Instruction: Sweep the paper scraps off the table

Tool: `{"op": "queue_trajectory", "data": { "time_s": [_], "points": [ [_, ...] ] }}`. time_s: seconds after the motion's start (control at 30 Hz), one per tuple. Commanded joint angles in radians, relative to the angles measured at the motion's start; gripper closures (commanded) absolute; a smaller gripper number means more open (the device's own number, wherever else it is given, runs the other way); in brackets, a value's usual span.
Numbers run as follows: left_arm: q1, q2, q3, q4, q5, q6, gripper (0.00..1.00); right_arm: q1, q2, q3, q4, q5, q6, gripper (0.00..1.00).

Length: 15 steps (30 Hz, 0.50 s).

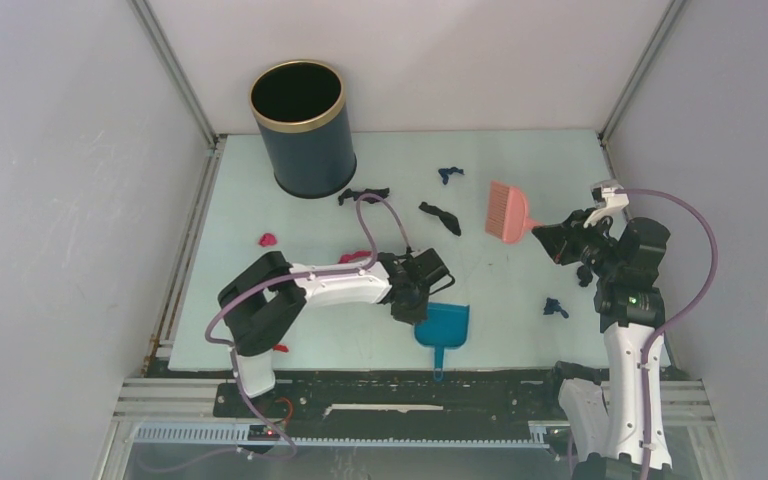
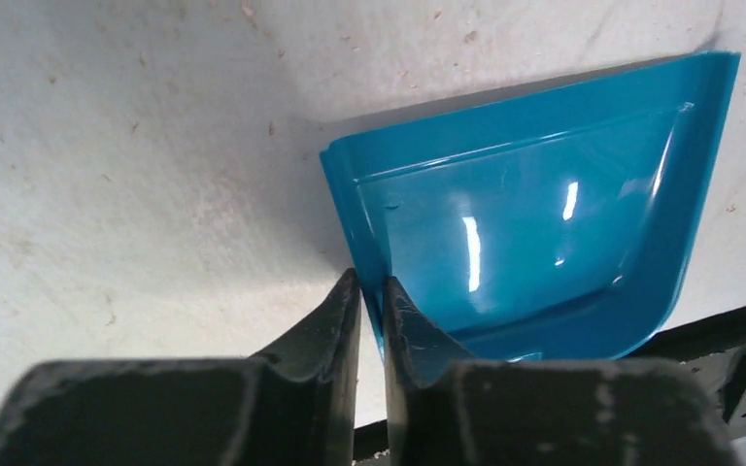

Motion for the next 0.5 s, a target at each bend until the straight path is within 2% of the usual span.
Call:
{"op": "queue_trajectory", "data": {
  "time_s": [0.0,0.13,0.27,0.4,0.47],
  "points": [
    [0.005,0.011,0.069,-0.012,-0.025,0.059,0.87,0.001,-0.002,0.000,0.029,0.002,-0.022,1.00],
    [0.033,0.036,0.141,-0.048,-0.052,0.158,0.99,0.003,0.004,0.000,0.029,0.003,-0.024,1.00],
    [0.079,0.075,0.221,-0.072,0.010,0.390,1.00,0.003,0.009,-0.001,0.025,0.000,-0.029,1.00],
    [0.089,0.095,0.309,-0.123,-0.057,0.643,1.00,0.003,0.017,0.000,0.023,-0.007,-0.035,1.00],
    [0.106,0.120,0.364,-0.162,-0.060,0.697,1.00,0.004,0.019,0.000,0.023,-0.004,-0.037,1.00]
  ]
}}
